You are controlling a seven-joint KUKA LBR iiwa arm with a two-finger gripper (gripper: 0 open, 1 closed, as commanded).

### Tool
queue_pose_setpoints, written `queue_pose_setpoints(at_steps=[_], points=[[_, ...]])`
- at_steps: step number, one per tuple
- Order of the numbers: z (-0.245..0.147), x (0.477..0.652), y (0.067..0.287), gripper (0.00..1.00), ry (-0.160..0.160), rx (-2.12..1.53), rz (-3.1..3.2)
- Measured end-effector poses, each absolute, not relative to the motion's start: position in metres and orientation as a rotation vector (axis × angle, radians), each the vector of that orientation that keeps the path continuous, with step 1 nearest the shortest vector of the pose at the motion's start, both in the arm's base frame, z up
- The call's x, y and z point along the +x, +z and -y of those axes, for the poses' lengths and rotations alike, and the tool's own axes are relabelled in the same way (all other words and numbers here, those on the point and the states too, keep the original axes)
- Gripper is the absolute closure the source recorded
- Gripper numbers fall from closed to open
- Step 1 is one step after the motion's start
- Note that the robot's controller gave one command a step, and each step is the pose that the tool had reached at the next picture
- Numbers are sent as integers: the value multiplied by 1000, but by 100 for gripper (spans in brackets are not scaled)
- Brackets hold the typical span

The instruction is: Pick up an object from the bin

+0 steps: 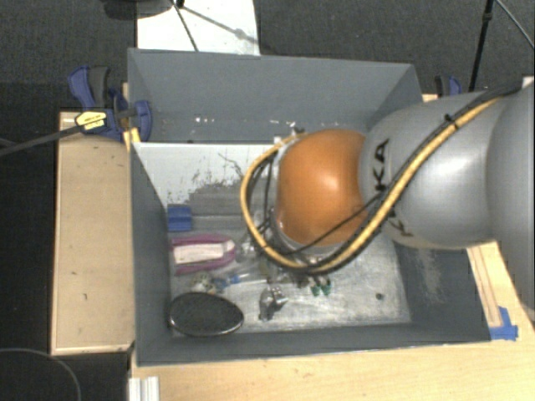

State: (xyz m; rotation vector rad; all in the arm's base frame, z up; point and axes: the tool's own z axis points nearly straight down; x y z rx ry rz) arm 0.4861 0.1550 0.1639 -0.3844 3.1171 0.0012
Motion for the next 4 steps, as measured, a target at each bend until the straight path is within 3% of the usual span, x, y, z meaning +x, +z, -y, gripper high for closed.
queue_pose_setpoints(at_steps=[1,2,3,4], points=[[-184,533,89,0,6,-408,-3104],[-187,538,91,100,16,-399,-3081],[-230,498,166,100,7,109,-3134],[-228,498,165,0,2,109,-3137]])
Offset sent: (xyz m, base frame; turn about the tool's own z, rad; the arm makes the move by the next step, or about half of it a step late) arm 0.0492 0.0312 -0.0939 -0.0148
